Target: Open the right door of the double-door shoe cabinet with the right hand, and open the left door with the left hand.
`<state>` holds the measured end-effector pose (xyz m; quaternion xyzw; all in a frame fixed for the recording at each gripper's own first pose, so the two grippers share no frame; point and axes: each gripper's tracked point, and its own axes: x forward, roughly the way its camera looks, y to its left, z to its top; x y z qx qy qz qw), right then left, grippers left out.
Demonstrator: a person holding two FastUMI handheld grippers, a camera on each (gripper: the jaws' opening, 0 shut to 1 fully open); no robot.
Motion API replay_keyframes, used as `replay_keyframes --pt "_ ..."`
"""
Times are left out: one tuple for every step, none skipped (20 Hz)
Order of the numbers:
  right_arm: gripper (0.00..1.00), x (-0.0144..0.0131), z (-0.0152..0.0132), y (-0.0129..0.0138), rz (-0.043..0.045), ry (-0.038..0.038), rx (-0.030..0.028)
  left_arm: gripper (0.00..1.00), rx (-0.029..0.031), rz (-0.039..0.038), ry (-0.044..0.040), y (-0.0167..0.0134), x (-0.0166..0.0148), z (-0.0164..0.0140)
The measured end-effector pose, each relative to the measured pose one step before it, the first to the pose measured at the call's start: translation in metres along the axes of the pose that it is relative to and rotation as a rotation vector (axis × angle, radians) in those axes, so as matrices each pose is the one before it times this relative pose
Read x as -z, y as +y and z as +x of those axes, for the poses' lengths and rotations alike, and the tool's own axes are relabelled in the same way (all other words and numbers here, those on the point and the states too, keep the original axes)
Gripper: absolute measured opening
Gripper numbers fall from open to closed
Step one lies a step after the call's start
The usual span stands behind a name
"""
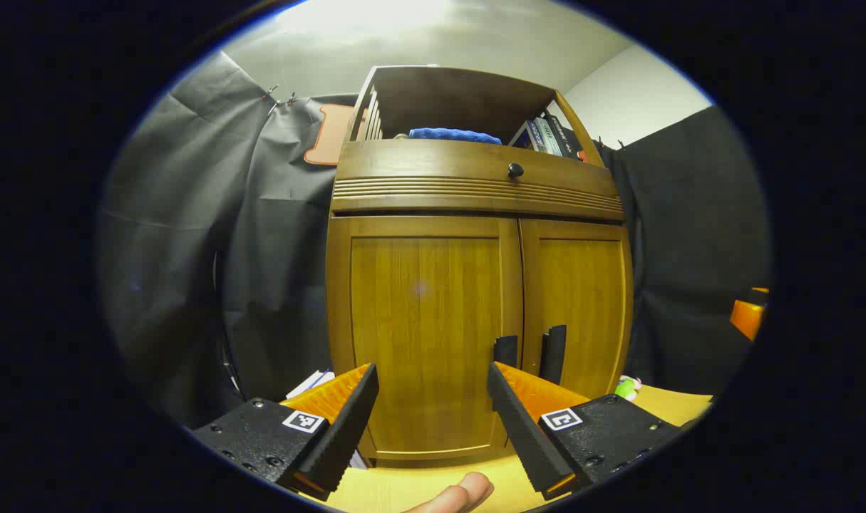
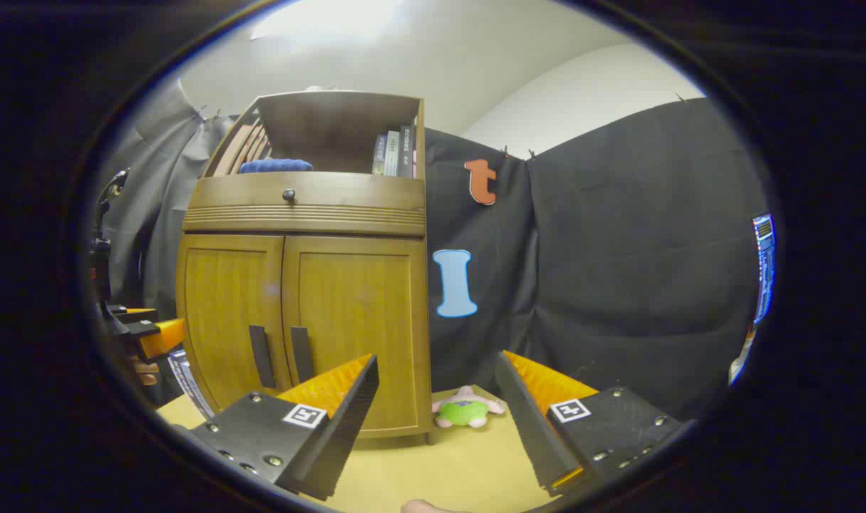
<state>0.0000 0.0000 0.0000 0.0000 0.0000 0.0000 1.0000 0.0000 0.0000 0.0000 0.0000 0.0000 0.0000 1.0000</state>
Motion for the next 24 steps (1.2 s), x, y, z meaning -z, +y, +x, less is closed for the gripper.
replay_keyframes --pt "0.98 0.00104 -0.00105 -0.00187 -0.00401 0.00188 0.00722 0.94 0.02183 -0.01674 0.02527 -0.00408 0.00246 0.00029" --pt "0.98 0.00017 0.00015 -0.00195 -0.00921 0.00007 0.00871 0.94 0.00919 -0.00244 0.02096 0.00123 0.00364 -0.00093" --pt "0.98 -0.00123 0.00003 0.00023 -0.00786 -0.00239 0.00359 0.94 -0.00247 -0.01111 -0.00793 0.00279 -0.00144 0.00048" --pt "1.00 -0.00099 -0.00057 0.00293 -0.00469 -0.00279 -0.00267 0.94 0.00018 0.00463 -0.00376 0.00292 -0.00165 0.00323" --pt "1.00 -0.00113 0.00065 0.00347 -0.00189 -0.00225 -0.00442 0.93 -0.00172 0.00156 -0.00054 0.00281 -0.00157 0.00116" --pt "1.00 -0.00127 0.00192 0.00346 0.00001 -0.00268 -0.00515 0.93 -0.00448 -0.00451 0.00566 0.00364 0.00152 -0.00026" --pt "1.00 -0.00024 0.00219 0.00310 -0.00272 -0.00111 -0.00533 0.93 -0.00271 -0.00946 0.00600 0.00242 -0.00012 -0.00023" --pt "1.00 -0.00019 0.00122 0.00301 -0.00538 0.00001 -0.00150 0.93 -0.00047 -0.00935 -0.00193 0.00197 -0.00020 0.00047" --pt "1.00 0.00010 0.00190 0.00173 -0.00721 0.00063 0.00298 0.93 -0.00039 -0.00527 -0.00682 0.00138 -0.00338 0.00010" --pt "1.00 0.00006 0.00190 0.00166 -0.00550 0.00133 0.00371 0.93 -0.00181 -0.00119 -0.00580 0.00364 -0.00092 0.00029" --pt "0.98 0.00064 0.00226 0.00319 -0.00182 0.00266 -0.00257 0.94 -0.00206 0.00278 -0.00695 0.00200 -0.00248 -0.00033" --pt "1.00 0.00064 0.00266 0.00363 0.00226 0.00288 -0.00410 0.93 -0.00200 0.00599 -0.00899 0.00260 -0.00175 -0.00161" --pt "1.00 -0.00004 0.00332 0.00292 0.00265 0.00124 -0.00313 0.93 -0.00402 0.00217 -0.00895 0.00216 -0.00284 -0.00078" --pt "1.00 0.00301 0.00135 0.00287 -0.00234 -0.00073 -0.00191 0.94 -0.00241 0.00050 -0.00578 0.00136 -0.00129 -0.00052" --pt "0.97 0.00247 0.00182 0.00326 -0.00110 0.00132 -0.00276 0.96 0.00033 -0.00368 -0.00587 0.00044 -0.00209 -0.00087" --pt "0.94 0.00184 0.00435 0.00358 -0.00108 0.00563 -0.00369 0.94 0.00244 -0.00369 -0.00239 0.00024 -0.00074 -0.00152" --pt "0.98 0.00196 0.00354 0.00423 0.00180 0.00559 -0.00512 0.93 0.00422 -0.00121 -0.00372 -0.00013 -0.00136 -0.00127" --pt "0.96 0.00063 0.00505 0.00590 0.00503 0.00530 -0.01051 0.93 0.00278 0.00307 -0.00316 0.00029 -0.00127 -0.00152" --pt "0.94 0.00123 0.00508 0.00581 0.00199 0.00535 -0.01078 0.93 0.00388 0.00753 -0.00633 0.00009 -0.00207 -0.00075" --pt "0.98 0.00110 0.00479 0.00626 -0.00117 0.00506 -0.00892 0.93 0.00025 0.00567 -0.00498 0.00143 -0.00173 -0.00087" --pt "0.98 0.00122 0.00702 0.00535 -0.00295 0.00478 -0.01017 0.93 -0.00350 0.00345 -0.00679 0.00198 -0.00232 -0.00084" --pt "0.98 0.00005 0.00567 0.00770 -0.00239 0.00090 -0.01579 0.93 -0.00130 0.00137 -0.00689 0.00095 -0.00161 -0.00072" --pt "0.98 0.00161 0.00587 0.00671 -0.00338 0.00142 -0.01591 0.93 0.00233 0.00339 -0.00114 0.00009 -0.00021 -0.00024" --pt "0.98 0.00209 0.00524 0.00856 -0.00450 0.00151 -0.01459 0.93 0.00438 0.00555 0.00173 0.00019 0.00092 -0.00118"
